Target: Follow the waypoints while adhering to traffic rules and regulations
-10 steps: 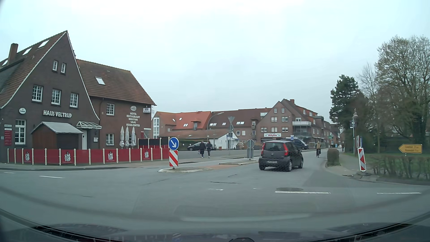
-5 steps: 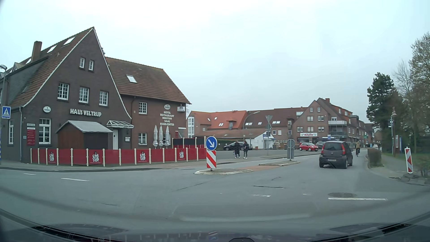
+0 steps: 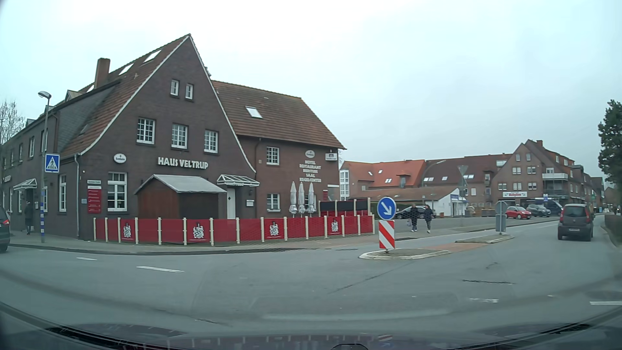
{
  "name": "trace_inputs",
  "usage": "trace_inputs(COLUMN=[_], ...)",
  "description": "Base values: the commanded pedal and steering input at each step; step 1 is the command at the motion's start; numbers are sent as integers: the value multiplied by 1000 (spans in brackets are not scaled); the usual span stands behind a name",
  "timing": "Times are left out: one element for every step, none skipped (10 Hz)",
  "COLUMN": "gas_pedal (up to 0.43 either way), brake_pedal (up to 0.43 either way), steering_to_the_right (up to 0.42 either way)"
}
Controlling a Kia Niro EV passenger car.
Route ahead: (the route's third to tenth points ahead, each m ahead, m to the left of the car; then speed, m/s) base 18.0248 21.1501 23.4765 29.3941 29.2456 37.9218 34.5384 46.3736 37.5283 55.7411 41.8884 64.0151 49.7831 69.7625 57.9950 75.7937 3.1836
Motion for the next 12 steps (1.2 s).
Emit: trace_inputs(gas_pedal=[268, 260, 260, 260, 260, 260, 260, 260, 248, 248, 248, 248], brake_pedal=[0, 0, 0, 0, 0, 0, 0, 0, 0, 0, 0, 0], steering_to_the_right=[-558, -567, -573, -571, -563, -552, -533, -511, -498, -483, -479, -478])
